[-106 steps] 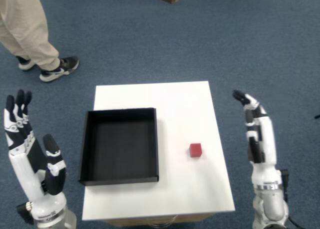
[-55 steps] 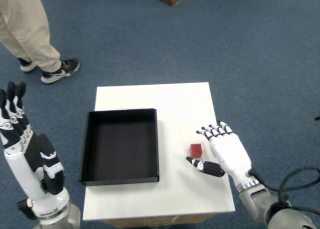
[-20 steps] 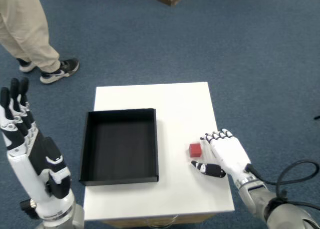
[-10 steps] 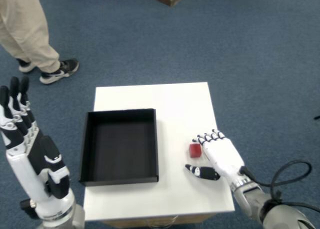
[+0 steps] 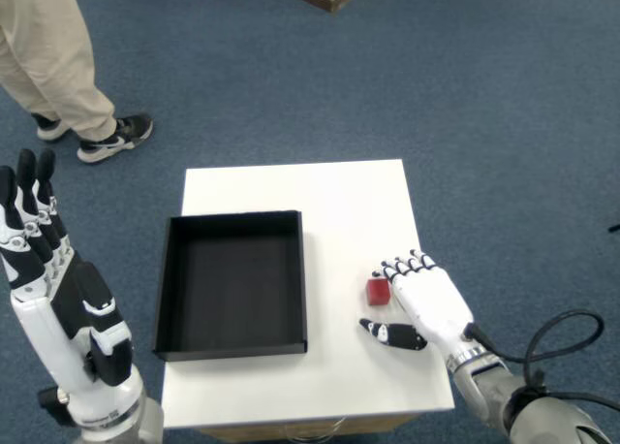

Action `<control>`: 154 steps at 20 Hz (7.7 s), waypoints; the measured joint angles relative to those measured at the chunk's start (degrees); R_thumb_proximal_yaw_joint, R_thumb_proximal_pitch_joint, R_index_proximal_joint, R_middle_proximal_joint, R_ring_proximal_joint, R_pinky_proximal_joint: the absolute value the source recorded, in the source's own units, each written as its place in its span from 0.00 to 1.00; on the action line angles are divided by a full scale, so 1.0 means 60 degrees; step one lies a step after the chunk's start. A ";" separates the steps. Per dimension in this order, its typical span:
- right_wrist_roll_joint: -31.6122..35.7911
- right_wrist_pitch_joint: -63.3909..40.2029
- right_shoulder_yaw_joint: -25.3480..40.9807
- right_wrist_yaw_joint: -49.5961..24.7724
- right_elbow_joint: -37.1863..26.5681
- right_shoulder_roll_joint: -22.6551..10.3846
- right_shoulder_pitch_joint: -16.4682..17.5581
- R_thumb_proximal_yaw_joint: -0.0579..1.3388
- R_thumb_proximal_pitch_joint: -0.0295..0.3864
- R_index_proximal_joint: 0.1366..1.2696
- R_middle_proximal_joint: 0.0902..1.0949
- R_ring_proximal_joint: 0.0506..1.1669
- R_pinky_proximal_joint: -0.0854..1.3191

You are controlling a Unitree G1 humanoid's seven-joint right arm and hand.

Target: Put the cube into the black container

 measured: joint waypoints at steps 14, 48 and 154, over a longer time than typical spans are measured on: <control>0.0021 0.0031 -0.0003 0.0280 0.0000 -0.0163 0.0074 0.48 0.24 0.28 0.22 0.23 0.22; 0.0650 0.0033 -0.0385 0.0345 -0.0006 -0.0136 0.0414 0.44 0.18 0.45 0.25 0.23 0.20; 0.0880 -0.0360 -0.0104 -0.2819 0.0044 0.0773 0.0473 0.94 0.50 0.82 0.36 0.26 0.22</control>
